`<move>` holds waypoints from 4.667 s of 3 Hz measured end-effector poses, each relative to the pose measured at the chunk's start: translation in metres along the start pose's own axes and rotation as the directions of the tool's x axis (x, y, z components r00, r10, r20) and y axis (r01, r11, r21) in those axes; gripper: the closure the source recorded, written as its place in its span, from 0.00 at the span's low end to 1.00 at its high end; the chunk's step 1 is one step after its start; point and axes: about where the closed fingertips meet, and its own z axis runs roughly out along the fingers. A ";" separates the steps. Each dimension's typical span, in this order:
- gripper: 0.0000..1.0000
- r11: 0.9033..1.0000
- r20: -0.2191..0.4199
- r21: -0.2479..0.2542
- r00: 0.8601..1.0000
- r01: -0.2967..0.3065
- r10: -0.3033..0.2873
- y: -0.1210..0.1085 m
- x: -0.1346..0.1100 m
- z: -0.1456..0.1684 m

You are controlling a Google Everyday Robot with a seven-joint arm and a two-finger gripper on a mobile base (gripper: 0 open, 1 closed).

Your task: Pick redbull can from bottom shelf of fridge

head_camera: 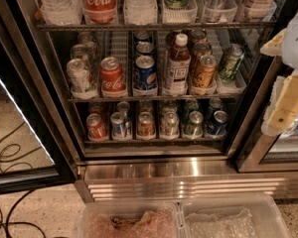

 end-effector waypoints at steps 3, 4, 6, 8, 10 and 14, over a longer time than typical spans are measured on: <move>0.00 0.997 0.111 0.081 0.994 0.001 -0.011 0.027 0.003 -0.004; 0.00 0.996 0.300 0.068 0.953 -0.058 0.035 0.059 0.037 0.067; 0.00 0.993 0.611 0.116 0.790 -0.038 -0.041 0.049 -0.007 0.087; 0.00 0.945 0.707 0.057 0.682 -0.322 0.190 0.047 -0.015 0.120; 0.00 0.806 0.834 -0.027 0.431 -0.591 0.344 0.061 0.002 0.170; 0.00 0.624 0.913 -0.002 0.254 -0.781 0.320 0.090 0.018 0.206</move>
Offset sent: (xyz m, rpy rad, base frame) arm -0.0036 0.0022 0.0019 0.0533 -0.0783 -0.0042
